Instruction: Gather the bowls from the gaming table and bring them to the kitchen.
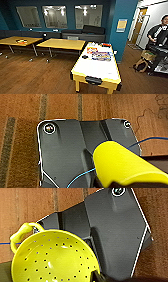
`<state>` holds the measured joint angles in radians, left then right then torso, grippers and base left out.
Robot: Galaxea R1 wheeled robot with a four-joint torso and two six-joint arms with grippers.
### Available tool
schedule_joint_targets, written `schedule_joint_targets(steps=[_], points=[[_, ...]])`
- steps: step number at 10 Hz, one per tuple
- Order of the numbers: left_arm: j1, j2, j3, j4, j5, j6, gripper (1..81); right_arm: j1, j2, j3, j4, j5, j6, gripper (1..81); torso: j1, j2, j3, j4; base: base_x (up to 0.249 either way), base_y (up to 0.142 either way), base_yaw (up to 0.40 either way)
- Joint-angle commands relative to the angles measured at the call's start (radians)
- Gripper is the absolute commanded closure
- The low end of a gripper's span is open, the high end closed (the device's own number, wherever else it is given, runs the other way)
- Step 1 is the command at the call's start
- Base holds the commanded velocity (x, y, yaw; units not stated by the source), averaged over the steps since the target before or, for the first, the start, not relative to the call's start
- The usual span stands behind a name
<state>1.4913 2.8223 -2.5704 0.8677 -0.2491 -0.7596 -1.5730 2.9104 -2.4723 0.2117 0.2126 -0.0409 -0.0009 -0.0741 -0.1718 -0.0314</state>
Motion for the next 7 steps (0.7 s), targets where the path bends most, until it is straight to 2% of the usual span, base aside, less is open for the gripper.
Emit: schedule_joint_targets(steps=[1, 7], points=[[-0.038, -0.004, -0.019, 0.01, 0.03, 0.005, 81.1, 0.033, 0.006, 0.009, -0.026, -0.058, -0.005, 81.1, 0.001, 0.0, 0.0, 0.0, -0.159, 0.0, 0.0], [-0.038, -0.006, -0.019, 0.011, 0.03, 0.005, 81.1, 0.037, 0.011, 0.006, -0.028, -0.059, -0.005, 81.1, 0.001, 0.0, 0.0, 0.0, -0.149, 0.0, 0.0]])
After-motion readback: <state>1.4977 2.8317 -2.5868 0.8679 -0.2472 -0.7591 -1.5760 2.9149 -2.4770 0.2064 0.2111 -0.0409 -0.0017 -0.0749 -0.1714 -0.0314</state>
